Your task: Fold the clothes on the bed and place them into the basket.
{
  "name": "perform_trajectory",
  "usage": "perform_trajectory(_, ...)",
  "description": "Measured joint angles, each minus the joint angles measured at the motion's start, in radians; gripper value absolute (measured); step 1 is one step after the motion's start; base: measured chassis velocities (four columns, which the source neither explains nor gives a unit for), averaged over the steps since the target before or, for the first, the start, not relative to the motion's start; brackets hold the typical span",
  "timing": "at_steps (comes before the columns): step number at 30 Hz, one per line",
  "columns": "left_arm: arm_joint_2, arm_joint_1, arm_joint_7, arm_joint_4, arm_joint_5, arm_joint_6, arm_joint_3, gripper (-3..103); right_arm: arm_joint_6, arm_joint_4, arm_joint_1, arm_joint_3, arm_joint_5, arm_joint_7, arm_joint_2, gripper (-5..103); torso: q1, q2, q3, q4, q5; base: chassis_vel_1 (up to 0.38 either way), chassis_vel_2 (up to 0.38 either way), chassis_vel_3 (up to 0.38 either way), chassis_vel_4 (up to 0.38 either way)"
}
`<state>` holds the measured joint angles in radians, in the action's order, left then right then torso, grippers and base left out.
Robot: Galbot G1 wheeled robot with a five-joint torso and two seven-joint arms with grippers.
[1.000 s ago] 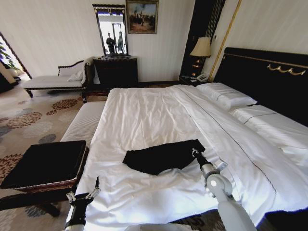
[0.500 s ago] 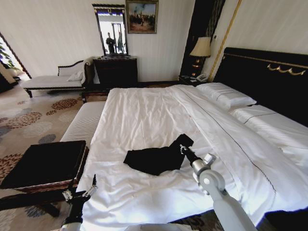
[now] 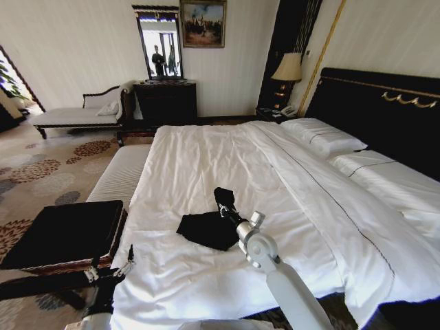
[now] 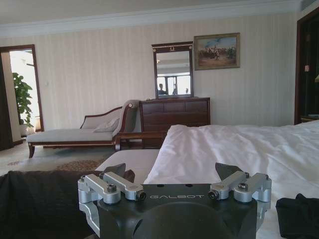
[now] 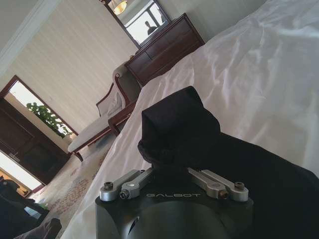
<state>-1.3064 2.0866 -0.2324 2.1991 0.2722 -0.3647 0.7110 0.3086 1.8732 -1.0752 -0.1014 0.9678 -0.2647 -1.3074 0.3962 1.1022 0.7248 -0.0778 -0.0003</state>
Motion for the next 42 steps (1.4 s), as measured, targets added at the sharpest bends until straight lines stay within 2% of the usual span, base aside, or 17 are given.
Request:
perform_trajectory(6,-0.007,0.004,0.003,0.004,-0.001,0.000,0.009,100,-0.006,-0.024,-0.006,0.049,-0.037,0.004,-0.046,4,0.000,0.000,0.000,-0.0001,0.0001,0.000,0.000,0.000,0.000)
perform_trajectory(11,-0.011,0.007,0.003,0.004,0.000,0.000,0.015,100,-0.016,-0.061,-0.008,0.065,-0.077,0.022,-0.055,4,0.000,0.000,0.000,0.0000,0.0002,0.000,0.000,0.000,0.000)
perform_trajectory(14,-0.012,0.005,0.003,0.002,0.001,-0.001,0.015,100,-0.037,-0.121,-0.005,0.084,-0.138,0.039,-0.062,4,0.000,0.000,0.000,-0.0001,0.0002,0.000,0.000,0.000,0.000)
perform_trajectory(19,-0.015,0.002,0.002,0.003,0.001,-0.001,0.014,100,-0.040,-0.126,-0.003,0.095,-0.144,0.041,-0.068,1,0.000,0.000,0.000,-0.0001,0.0002,0.000,0.000,0.000,0.000)
perform_trajectory(23,-0.022,-0.001,-0.005,0.002,-0.001,-0.002,0.013,100,-0.031,-0.123,-0.011,0.112,-0.153,0.065,-0.055,14,0.000,0.000,0.000,0.0000,0.0002,0.000,0.000,0.000,0.000)
perform_trajectory(26,-0.026,-0.002,-0.008,-0.005,0.001,-0.002,0.017,100,-0.026,-0.106,-0.019,0.122,-0.168,0.081,-0.047,19,0.000,0.000,0.000,-0.0002,0.0001,0.000,0.000,0.000,0.000)
perform_trajectory(29,-0.031,-0.001,-0.005,-0.017,0.007,-0.004,0.025,100,-0.035,-0.092,-0.026,0.187,-0.281,0.112,-0.031,36,0.000,0.000,0.000,0.0001,0.0003,0.000,0.000,0.000,0.000)
perform_trajectory(30,-0.031,-0.001,-0.005,-0.017,0.007,-0.004,0.025,100,-0.035,-0.092,-0.026,0.187,-0.281,0.112,-0.031,36,0.000,0.000,0.000,0.0001,0.0003,0.000,0.000,0.000,0.000)
perform_trajectory(33,-0.033,-0.002,-0.005,-0.013,0.005,-0.005,0.021,100,-0.047,-0.075,-0.027,0.248,-0.372,0.134,-0.017,52,0.000,0.000,0.000,0.0000,0.0001,0.000,0.000,0.000,0.000)
perform_trajectory(35,-0.033,-0.002,-0.006,-0.012,0.005,-0.005,0.020,100,-0.047,-0.070,-0.026,0.262,-0.389,0.134,-0.015,52,0.000,0.000,0.000,-0.0001,0.0002,0.000,0.000,0.000,0.000)
perform_trajectory(38,-0.038,-0.001,-0.008,-0.012,0.004,-0.005,0.020,100,-0.069,-0.064,-0.033,0.298,-0.464,0.128,-0.014,68,0.000,0.000,0.000,0.0002,0.0003,0.000,0.000,0.000,0.000)
perform_trajectory(40,-0.038,0.000,-0.008,-0.012,0.004,0.002,0.018,100,-0.077,-0.045,-0.056,0.279,-0.461,0.117,-0.021,79,0.000,0.000,0.000,0.0002,0.0004,0.000,0.000,0.000,0.000)
perform_trajectory(42,-0.036,-0.001,-0.008,-0.011,0.004,0.006,0.014,100,-0.079,-0.038,-0.064,0.264,-0.453,0.113,-0.022,79,0.000,0.000,0.000,0.0002,0.0005,0.000,0.000,0.000,0.000)
